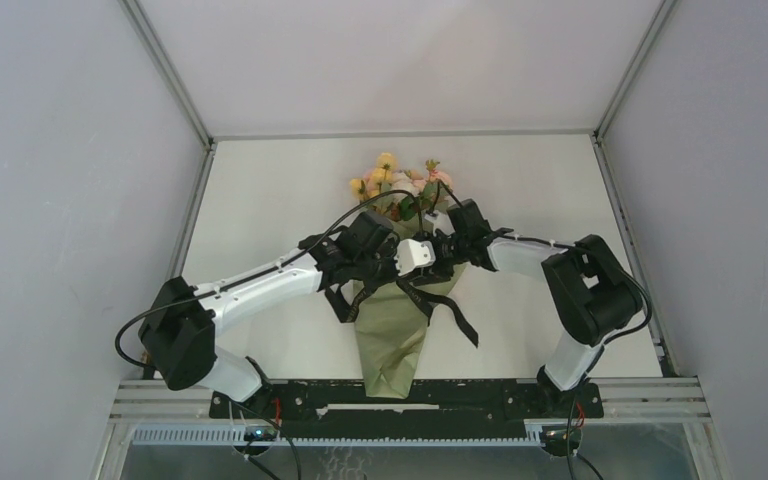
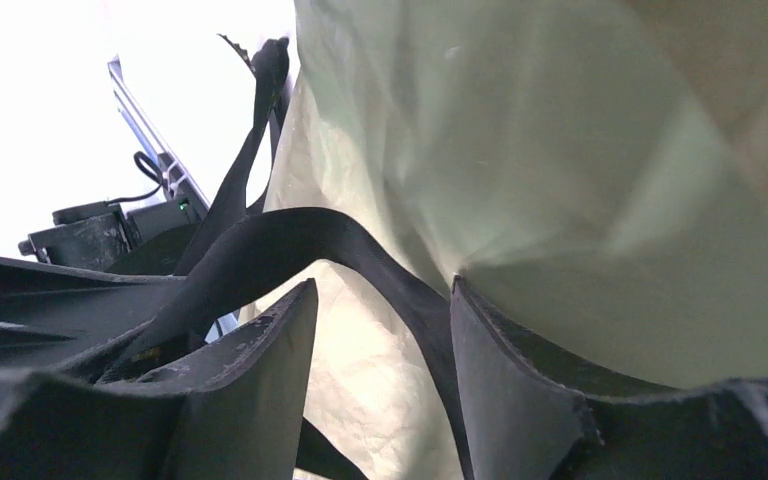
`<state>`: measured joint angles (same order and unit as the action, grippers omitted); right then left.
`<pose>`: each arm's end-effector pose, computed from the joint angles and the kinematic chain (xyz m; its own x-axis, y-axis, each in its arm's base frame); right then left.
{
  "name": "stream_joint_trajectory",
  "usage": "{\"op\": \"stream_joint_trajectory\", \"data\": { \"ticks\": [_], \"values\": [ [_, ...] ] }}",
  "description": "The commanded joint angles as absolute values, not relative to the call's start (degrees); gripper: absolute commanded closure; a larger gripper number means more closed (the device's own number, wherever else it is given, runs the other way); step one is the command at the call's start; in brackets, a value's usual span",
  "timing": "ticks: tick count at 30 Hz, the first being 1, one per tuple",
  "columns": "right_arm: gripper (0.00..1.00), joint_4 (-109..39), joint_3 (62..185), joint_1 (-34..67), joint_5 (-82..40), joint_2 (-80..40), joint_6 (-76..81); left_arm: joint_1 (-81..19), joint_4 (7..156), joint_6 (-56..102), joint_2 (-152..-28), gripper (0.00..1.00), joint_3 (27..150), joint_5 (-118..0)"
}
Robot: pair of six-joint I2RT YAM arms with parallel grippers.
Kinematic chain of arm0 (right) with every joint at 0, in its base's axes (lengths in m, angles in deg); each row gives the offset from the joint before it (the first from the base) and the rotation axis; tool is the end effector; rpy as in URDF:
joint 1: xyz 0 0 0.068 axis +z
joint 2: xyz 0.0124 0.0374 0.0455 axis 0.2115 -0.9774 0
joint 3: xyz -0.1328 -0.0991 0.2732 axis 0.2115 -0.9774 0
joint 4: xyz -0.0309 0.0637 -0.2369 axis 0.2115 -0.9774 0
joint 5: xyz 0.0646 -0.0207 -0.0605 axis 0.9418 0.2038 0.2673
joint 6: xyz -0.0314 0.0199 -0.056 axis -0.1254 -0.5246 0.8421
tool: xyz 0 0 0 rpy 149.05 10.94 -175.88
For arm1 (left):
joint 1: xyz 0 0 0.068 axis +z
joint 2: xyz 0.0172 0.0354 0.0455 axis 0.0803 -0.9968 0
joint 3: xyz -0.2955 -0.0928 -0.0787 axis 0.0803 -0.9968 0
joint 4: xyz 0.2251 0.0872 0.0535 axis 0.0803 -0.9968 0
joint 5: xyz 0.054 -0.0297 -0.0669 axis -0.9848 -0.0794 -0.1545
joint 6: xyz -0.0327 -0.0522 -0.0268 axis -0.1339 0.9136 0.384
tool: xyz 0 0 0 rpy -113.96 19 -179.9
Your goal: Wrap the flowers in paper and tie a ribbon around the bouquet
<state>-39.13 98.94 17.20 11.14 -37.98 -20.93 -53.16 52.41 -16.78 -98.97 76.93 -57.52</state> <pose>0.2774 0.1962 0.2006 -0.9581 -0.1015 -0.2680 -0.2733 0.6046 0.7481 0.1946 -0.2339 0.2886 -0.0762 0.7809 -0.6200 0.9546 0.2366 0.1807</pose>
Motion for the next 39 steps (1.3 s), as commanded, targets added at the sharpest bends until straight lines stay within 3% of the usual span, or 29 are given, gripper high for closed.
{"op": "stream_joint_trajectory", "data": {
  "ticks": [1, 9, 15, 20, 26, 39],
  "values": [
    [0.43, -40.41, 99.95, 16.35, 9.43, -34.40, -19.24, -52.75, 54.40, -15.06, -98.10, 1.00, 78.38, -56.10],
    [0.73, -32.42, 100.32, 19.86, 12.70, -40.64, -23.80, -52.46, 54.36, -14.02, -98.55, 1.00, 79.66, -54.92],
    [0.82, -28.03, 101.09, 23.16, 17.03, -43.45, -26.06, -51.72, 54.53, -13.35, -98.40, 1.00, 79.59, -54.81],
    [0.82, -33.68, 100.93, 23.68, 19.95, -41.82, -22.29, -49.75, 55.47, -11.85, -99.93, 1.00, 79.44, -55.01],
    [0.75, -37.63, 100.83, 20.75, 19.42, -40.55, -21.84, -48.83, 57.07, -8.89, -103.61, 1.00, 79.62, -54.85],
    [0.69, -38.18, 100.72, 13.10, 6.44, -36.89, -28.19, -48.48, 57.79, -7.46, -105.18, 1.00, 79.04, -54.18]
  ]
}}
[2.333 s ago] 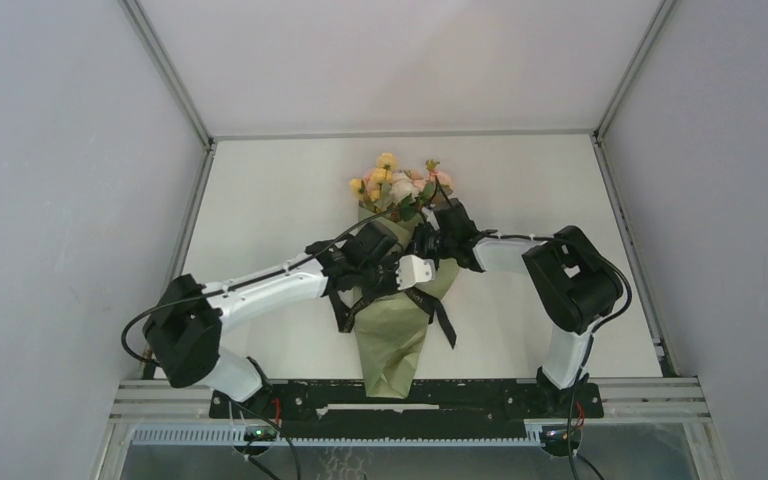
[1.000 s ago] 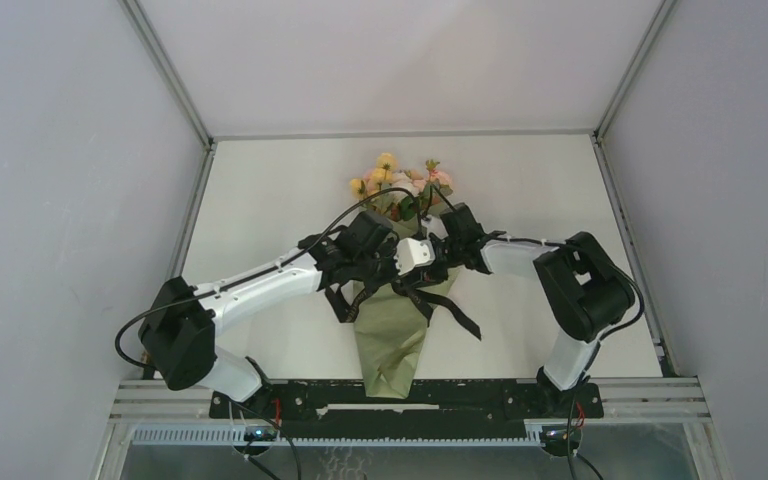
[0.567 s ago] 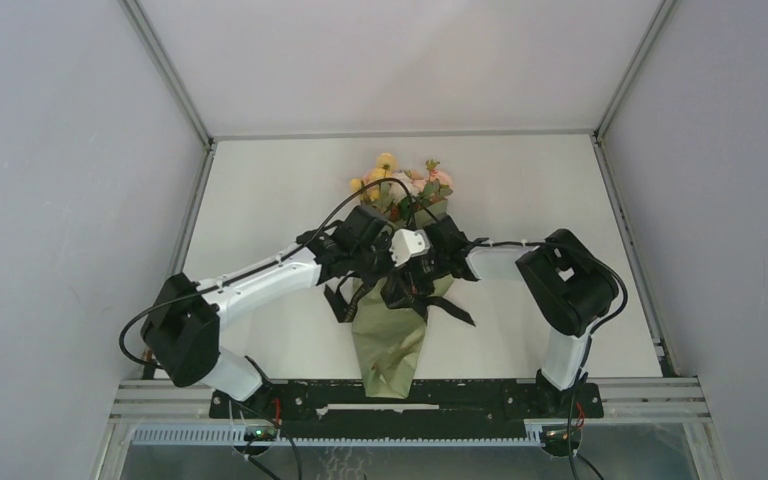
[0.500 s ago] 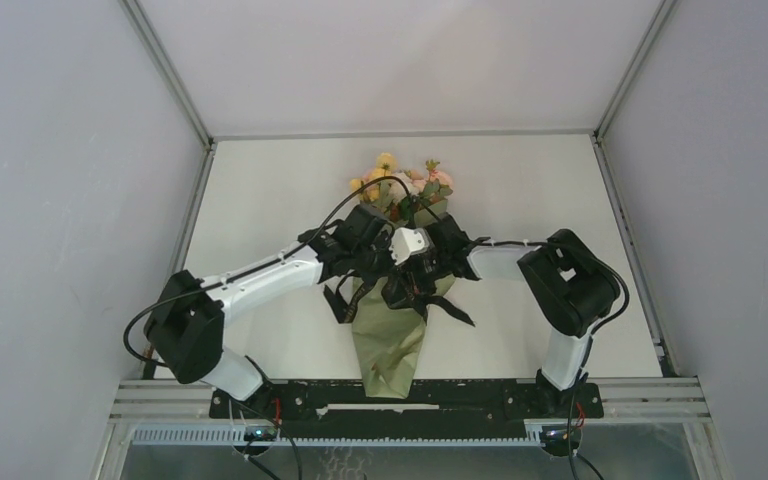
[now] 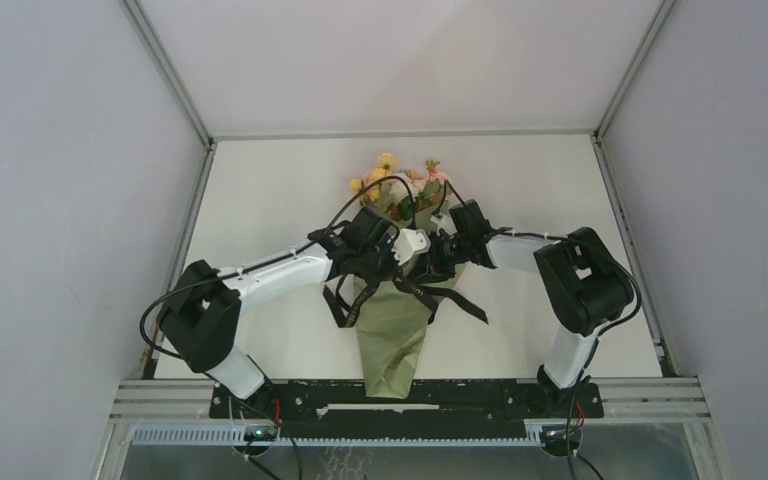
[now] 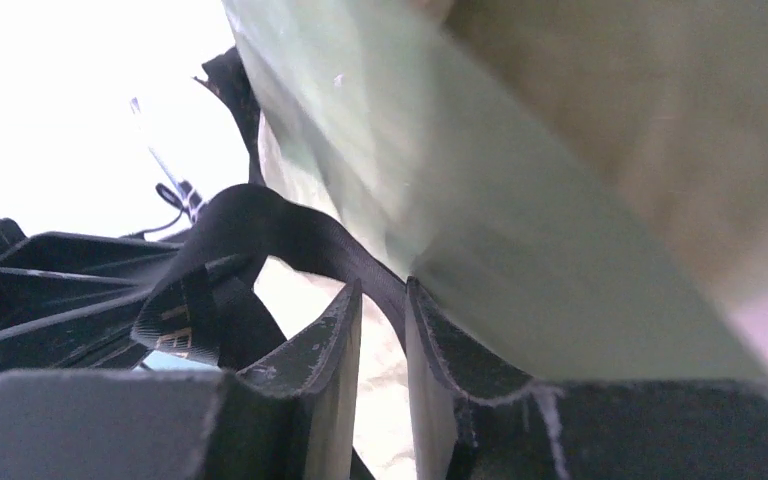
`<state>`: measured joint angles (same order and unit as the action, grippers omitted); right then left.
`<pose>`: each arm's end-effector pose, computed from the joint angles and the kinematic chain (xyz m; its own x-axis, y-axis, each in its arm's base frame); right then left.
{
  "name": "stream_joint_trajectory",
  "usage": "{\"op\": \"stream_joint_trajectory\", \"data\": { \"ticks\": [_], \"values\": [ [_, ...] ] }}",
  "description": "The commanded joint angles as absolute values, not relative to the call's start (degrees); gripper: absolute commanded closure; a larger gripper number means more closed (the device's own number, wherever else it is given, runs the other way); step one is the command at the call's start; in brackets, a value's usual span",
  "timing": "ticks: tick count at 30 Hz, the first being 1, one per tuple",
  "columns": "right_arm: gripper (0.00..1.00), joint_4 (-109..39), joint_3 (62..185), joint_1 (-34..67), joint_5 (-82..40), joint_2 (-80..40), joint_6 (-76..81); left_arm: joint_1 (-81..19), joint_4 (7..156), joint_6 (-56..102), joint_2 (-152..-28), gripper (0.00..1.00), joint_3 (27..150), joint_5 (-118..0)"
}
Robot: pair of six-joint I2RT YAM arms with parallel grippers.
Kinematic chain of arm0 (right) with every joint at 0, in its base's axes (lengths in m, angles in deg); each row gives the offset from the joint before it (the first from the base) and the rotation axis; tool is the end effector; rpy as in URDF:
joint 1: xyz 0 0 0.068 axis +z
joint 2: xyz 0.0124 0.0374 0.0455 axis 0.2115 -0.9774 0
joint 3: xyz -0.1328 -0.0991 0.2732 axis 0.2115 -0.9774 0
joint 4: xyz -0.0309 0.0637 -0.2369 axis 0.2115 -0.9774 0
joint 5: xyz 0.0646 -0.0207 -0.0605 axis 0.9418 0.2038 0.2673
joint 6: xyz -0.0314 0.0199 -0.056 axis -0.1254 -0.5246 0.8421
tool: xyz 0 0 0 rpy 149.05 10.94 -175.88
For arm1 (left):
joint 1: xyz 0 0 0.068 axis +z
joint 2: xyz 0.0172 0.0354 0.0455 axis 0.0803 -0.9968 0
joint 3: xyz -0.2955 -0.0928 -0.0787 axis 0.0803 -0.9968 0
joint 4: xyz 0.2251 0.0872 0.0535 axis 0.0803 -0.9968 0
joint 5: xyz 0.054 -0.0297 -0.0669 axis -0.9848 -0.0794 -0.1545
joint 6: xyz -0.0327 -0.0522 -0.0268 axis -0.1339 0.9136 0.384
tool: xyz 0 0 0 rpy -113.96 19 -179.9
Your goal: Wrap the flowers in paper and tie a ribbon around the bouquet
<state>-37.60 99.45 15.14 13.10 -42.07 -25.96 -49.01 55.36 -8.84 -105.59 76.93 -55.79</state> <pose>0.2920 0.1917 0.1826 -0.9870 -0.0314 -0.1579 -0.1442 0.6082 0.7806 0.2267 -0.2368 0.2586 -0.2857 0.7459 -0.6016 0.9195 0.3903 0.0472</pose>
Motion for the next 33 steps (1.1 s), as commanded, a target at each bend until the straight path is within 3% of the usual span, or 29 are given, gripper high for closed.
{"op": "stream_joint_trajectory", "data": {
  "ticks": [1, 8, 16, 21, 33],
  "values": [
    [0.69, -38.41, 100.37, 12.62, 4.54, -35.86, -28.57, -48.40, 57.76, -7.38, -105.25, 1.00, 79.11, -54.10],
    [0.69, -30.80, 92.15, 11.95, -5.97, -20.39, -30.04, -47.91, 58.21, -7.01, -105.59, 1.00, 79.32, -53.62],
    [0.69, -14.58, 76.90, 25.93, -16.06, -5.52, -25.59, -47.50, 58.44, -7.69, -104.70, 1.00, 80.32, -53.81],
    [0.69, -6.25, 74.38, 36.43, -25.79, -6.91, -20.32, -47.01, 59.29, -8.17, -104.80, 1.00, 80.84, -55.38],
    [0.67, 6.04, 74.54, 37.65, -33.50, -19.33, -17.53, -45.00, 60.07, -6.90, -106.69, 1.00, 82.50, -53.35]
  ]
}}
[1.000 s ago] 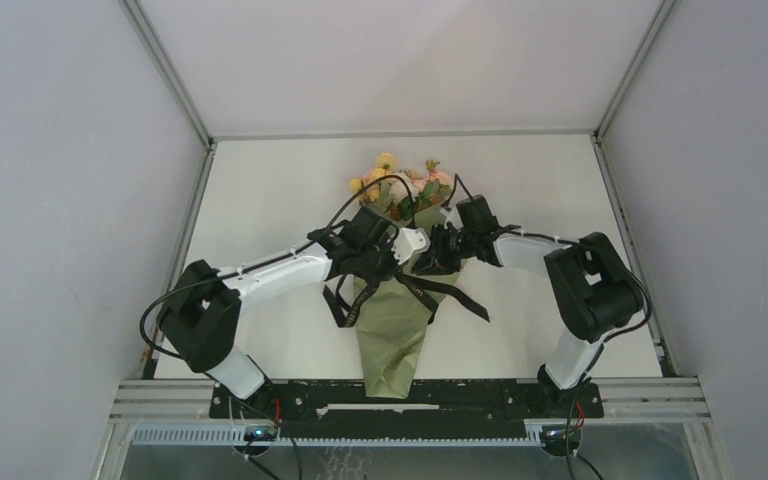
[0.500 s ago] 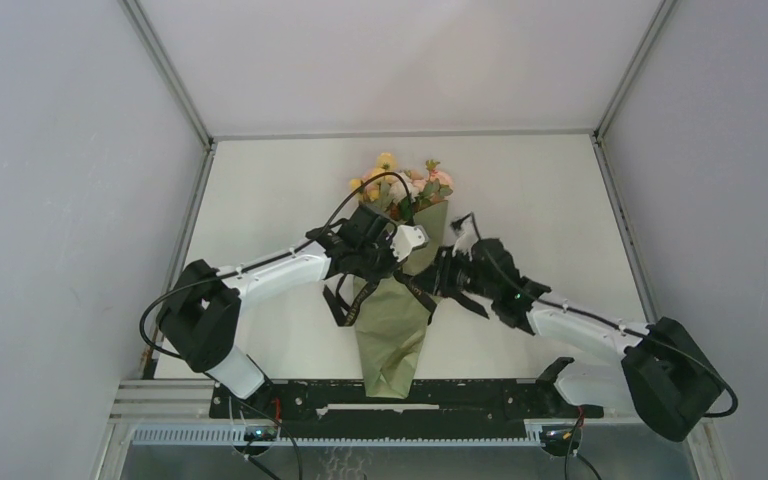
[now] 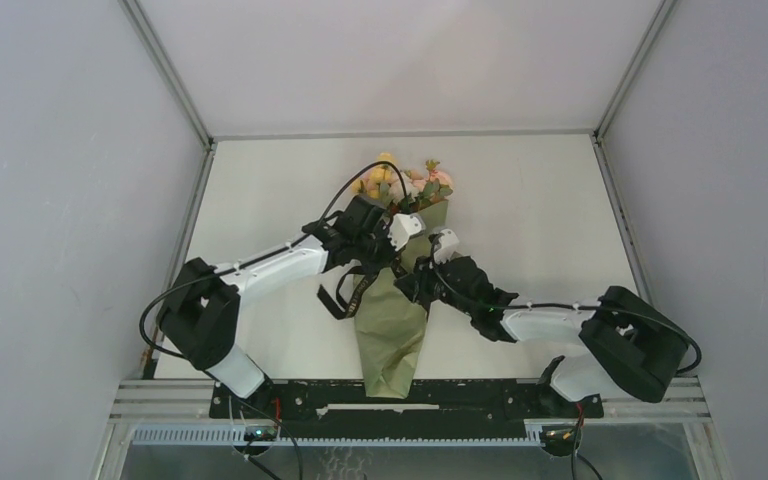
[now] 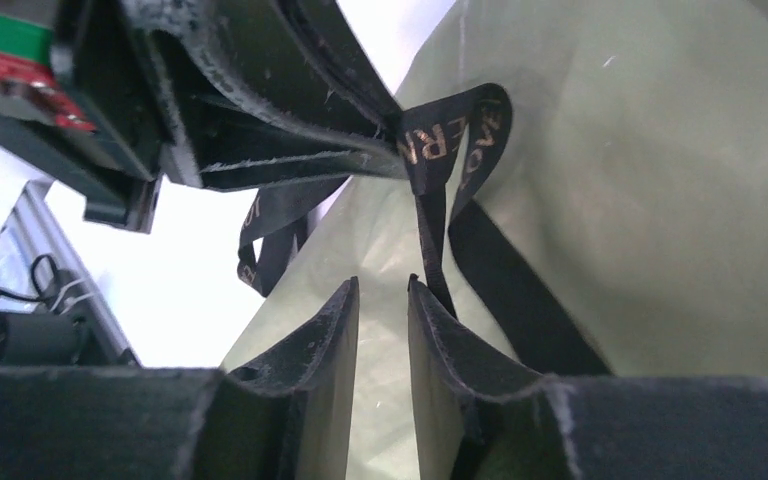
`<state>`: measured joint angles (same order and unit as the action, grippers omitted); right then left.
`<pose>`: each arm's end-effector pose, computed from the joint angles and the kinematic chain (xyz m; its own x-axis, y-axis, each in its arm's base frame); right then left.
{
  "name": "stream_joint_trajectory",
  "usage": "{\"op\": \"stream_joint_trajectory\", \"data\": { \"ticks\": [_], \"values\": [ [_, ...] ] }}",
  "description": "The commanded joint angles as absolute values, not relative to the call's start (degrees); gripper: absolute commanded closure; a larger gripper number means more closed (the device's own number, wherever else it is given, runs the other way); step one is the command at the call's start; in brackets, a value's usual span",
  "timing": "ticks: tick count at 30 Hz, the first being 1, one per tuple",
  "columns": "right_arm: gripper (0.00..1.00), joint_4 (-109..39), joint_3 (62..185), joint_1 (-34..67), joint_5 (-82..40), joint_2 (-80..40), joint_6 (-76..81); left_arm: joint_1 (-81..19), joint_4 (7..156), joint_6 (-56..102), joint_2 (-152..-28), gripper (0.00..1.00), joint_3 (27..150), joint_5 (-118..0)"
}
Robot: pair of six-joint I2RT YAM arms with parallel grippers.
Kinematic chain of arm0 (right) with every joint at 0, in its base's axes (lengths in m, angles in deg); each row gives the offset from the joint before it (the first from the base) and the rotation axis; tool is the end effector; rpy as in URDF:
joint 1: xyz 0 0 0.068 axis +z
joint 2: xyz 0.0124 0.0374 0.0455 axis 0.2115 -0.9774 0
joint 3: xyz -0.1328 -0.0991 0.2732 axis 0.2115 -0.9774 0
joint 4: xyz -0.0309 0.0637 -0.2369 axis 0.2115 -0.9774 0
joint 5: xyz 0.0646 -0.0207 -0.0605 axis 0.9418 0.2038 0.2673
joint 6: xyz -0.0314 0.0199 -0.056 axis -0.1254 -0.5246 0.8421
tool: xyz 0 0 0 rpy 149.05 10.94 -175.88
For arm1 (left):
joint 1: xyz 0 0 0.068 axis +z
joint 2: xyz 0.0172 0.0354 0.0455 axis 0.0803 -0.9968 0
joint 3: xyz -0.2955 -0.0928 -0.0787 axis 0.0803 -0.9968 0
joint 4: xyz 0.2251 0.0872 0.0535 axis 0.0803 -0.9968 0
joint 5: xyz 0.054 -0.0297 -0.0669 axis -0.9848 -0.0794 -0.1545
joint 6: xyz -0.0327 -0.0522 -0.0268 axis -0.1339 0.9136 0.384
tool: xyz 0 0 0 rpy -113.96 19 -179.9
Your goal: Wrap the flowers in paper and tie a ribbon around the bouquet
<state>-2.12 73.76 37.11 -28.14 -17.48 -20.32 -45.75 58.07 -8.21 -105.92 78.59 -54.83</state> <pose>0.1725 0.2021 0.2295 -0.5748 0.0847 -0.8139 -0.5581 0.6868 0.4656 0.2469 -0.2309 0.2694 -0.3024 0.6914 -0.6562 0.8946 0.4435 0.0550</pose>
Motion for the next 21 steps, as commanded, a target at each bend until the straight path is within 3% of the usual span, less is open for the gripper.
{"op": "stream_joint_trajectory", "data": {
  "ticks": [1, 8, 21],
  "values": [
    [0.66, 6.22, 74.81, 37.65, -34.09, -19.97, -17.13, -44.96, 60.07, -6.84, -106.90, 1.00, 82.69, -53.17],
    [0.65, 4.08, 77.19, 37.23, -39.36, -24.43, -16.46, -44.39, 60.04, -6.62, -109.17, 1.00, 84.17, -52.85],
    [0.55, 3.26, 82.66, 34.32, -31.81, -32.02, -16.45, -43.28, 60.09, -5.82, -111.46, 1.00, 84.51, -51.85]
  ]
}}
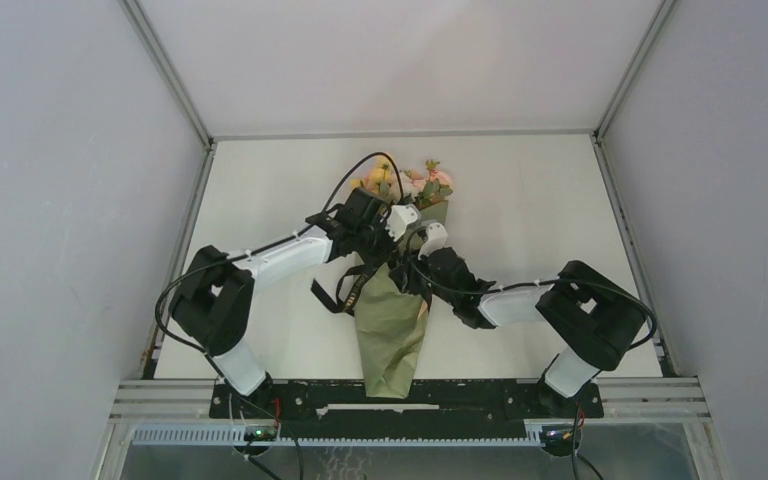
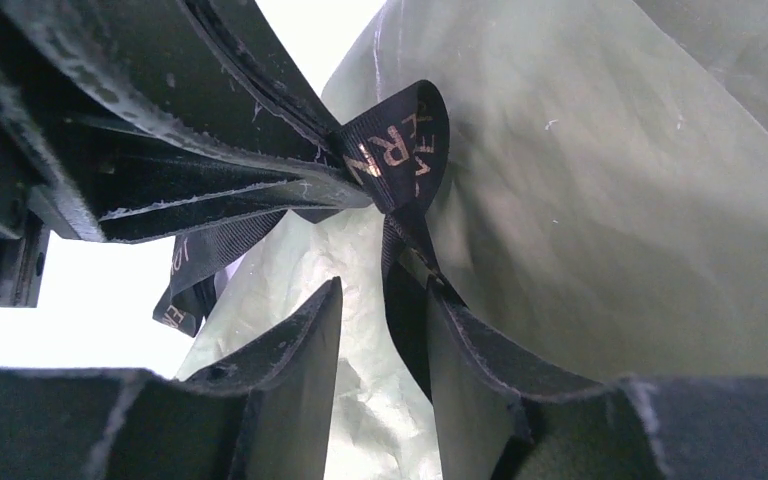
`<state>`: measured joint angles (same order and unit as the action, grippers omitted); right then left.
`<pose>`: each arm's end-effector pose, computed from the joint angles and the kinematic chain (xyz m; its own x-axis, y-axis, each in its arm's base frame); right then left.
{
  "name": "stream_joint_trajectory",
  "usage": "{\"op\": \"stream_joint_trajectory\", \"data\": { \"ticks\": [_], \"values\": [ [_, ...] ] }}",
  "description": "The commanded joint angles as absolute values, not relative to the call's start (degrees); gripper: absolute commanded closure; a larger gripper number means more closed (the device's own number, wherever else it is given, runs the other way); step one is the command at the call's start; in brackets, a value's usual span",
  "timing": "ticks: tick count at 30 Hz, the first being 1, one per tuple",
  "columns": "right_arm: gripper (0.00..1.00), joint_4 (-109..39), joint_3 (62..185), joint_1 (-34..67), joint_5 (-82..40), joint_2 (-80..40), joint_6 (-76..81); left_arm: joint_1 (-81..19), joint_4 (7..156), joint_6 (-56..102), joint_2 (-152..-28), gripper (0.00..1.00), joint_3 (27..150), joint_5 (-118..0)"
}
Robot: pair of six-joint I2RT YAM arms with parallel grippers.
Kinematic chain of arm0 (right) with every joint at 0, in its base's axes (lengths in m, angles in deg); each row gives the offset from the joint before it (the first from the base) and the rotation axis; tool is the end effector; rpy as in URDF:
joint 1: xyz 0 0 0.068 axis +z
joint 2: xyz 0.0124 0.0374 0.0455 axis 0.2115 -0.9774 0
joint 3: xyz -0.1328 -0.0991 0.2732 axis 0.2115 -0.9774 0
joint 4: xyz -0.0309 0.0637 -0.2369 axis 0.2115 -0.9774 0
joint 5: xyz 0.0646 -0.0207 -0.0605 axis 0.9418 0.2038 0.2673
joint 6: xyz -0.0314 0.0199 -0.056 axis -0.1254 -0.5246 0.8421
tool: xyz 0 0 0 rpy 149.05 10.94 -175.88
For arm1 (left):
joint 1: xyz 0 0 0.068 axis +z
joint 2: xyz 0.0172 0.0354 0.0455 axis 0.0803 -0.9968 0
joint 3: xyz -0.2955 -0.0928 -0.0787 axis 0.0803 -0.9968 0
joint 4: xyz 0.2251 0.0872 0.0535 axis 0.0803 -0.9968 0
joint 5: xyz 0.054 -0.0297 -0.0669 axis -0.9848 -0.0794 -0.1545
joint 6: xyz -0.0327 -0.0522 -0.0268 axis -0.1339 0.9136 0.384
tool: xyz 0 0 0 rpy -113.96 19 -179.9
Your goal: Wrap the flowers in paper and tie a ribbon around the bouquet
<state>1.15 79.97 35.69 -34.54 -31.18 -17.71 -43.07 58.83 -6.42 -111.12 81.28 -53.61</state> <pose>0.2153 0.2308 0.2036 -0.5557 0.0547 -0.8296 -0.4819 0.7919 0.3750 0.2742 -0.2338 0.2553 -0.3748 0.6698 -0.6410 0.8694 0.4940 0.0079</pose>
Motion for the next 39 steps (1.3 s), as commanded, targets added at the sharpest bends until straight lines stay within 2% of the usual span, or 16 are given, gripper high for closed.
{"op": "stream_joint_trajectory", "data": {
  "ticks": [1, 7, 11, 16, 21, 25, 26, 28, 29, 32, 36, 39],
  "values": [
    [0.55, 3.26, 82.78, 33.85, -31.60, -32.32, -16.74, -43.22, 60.14, -5.71, -111.42, 1.00, 84.51, -51.75],
    [0.55, -0.07, 85.78, 32.57, -30.71, -34.67, -17.64, -42.79, 60.29, -4.96, -111.37, 1.00, 84.51, -50.76],
    [0.63, -2.42, 87.75, 32.15, -30.68, -35.86, -18.34, -42.17, 60.39, -4.27, -111.61, 1.00, 84.53, -49.81],
    [0.58, -3.59, 88.83, 31.19, -29.73, -36.81, -19.27, -40.88, 60.36, -2.84, -112.21, 1.00, 84.83, -48.71],
    [0.61, -6.25, 91.43, 30.14, -27.84, -39.19, -20.34, -39.51, 60.36, -0.39, -113.72, 1.00, 85.57, -49.27],
    [0.72, -7.46, 93.02, 30.00, -26.33, -40.26, -20.12, -38.22, 60.38, 1.54, -115.24, 1.00, 86.25, -48.88],
    [0.77, -7.80, 93.31, 29.79, -25.60, -40.44, -20.09, -38.00, 60.34, 1.70, -115.52, 1.00, 86.28, -48.48],
    [0.96, -8.13, 93.45, 29.43, -23.26, -40.38, -20.22, -37.74, 60.34, 1.83, -115.66, 1.00, 86.15, -47.81],
    [1.00, -8.49, 93.45, 29.11, -21.59, -40.10, -20.72, -37.70, 60.17, 1.61, -115.64, 1.00, 86.06, -47.60],
    [1.00, -8.73, 93.05, 28.17, -13.29, -37.62, -22.29, -37.55, 59.98, 0.87, -115.04, 1.00, 85.39, -48.53],
    [1.00, -11.18, 92.94, 28.49, 3.67, -33.94, -25.57, -37.07, 60.44, 0.35, -114.17, 1.00, 84.49, -50.39],
    [1.00, -13.44, 90.91, 30.17, 8.99, -30.18, -27.57, -37.01, 60.55, 0.21, -113.85, 1.00, 84.29, -50.67]
  ]
}}
